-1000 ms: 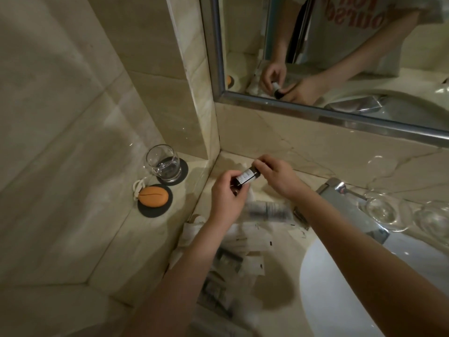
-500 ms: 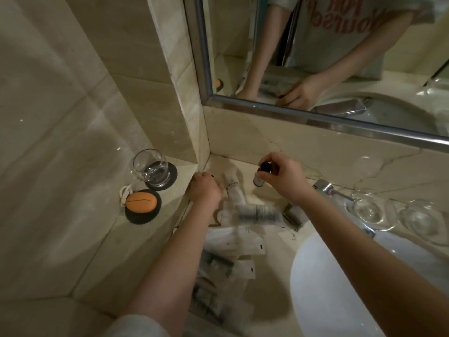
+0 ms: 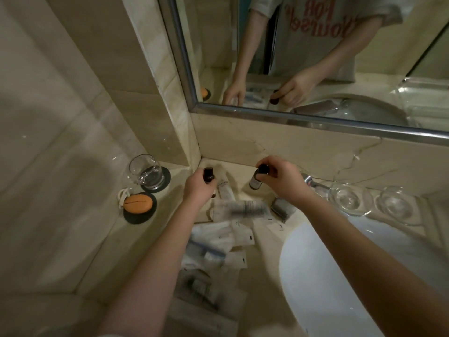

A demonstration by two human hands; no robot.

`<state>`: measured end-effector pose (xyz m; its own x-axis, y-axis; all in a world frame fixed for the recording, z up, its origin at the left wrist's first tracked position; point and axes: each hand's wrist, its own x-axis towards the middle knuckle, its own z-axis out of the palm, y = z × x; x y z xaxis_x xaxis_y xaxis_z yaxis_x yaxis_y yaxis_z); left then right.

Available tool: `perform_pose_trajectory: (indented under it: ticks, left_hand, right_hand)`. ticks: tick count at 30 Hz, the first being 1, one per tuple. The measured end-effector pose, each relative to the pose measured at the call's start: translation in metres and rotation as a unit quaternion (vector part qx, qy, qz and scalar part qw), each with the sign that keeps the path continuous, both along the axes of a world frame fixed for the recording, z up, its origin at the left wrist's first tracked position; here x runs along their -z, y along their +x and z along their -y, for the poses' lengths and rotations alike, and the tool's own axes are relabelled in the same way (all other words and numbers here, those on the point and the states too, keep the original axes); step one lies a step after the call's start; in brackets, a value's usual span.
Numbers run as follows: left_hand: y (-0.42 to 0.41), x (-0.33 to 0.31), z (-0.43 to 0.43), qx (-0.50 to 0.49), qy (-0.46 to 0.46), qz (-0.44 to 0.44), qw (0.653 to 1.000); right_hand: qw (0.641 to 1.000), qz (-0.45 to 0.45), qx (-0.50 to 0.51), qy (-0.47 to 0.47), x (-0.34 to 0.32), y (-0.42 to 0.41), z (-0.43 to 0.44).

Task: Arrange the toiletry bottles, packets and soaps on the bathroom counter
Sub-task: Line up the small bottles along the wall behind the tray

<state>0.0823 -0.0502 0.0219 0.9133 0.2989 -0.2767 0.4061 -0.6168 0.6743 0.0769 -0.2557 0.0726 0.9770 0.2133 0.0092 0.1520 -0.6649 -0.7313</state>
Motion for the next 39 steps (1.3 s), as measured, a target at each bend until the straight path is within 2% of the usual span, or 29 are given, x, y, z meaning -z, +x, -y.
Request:
perform_pose_trajectory:
  ticks: [5,12,16,23,31,35,39]
  left_hand:
    - [-0.038,-0.042,0.022,0.056,-0.118,0.059,0.990]
    - [-0.085,-0.075,0.074,0.088,-0.227,0.101,0.965]
    - [-0.100,-0.085,0.115,0.115,-0.231,0.121,0.959]
    - [-0.110,-0.092,0.206,0.182,-0.190,0.136,0.955]
    - [-0.114,-0.085,0.327,0.292,-0.156,0.098,0.938]
    - [-0.105,-0.074,0.386,0.308,-0.144,0.093,0.936]
    - [-0.087,-0.064,0.440,0.315,-0.114,0.076,0.939]
  right_hand:
    - [1.000,0.021,0.017,0.011,-0.020,-0.043,0.023]
    - [0.996,0.061,0.066,0.013,-0.049,-0.104,0.078]
    - [0.993,0.049,0.103,0.029,-0.063,-0.131,0.116]
    - [0.982,0.042,0.184,-0.021,-0.072,-0.168,0.202]
    - [0.964,0.024,0.261,-0.035,-0.058,-0.186,0.323]
    - [0.961,0.000,0.270,-0.056,-0.042,-0.179,0.379]
    - [0.962,-0.023,0.244,-0.120,-0.028,-0.158,0.432]
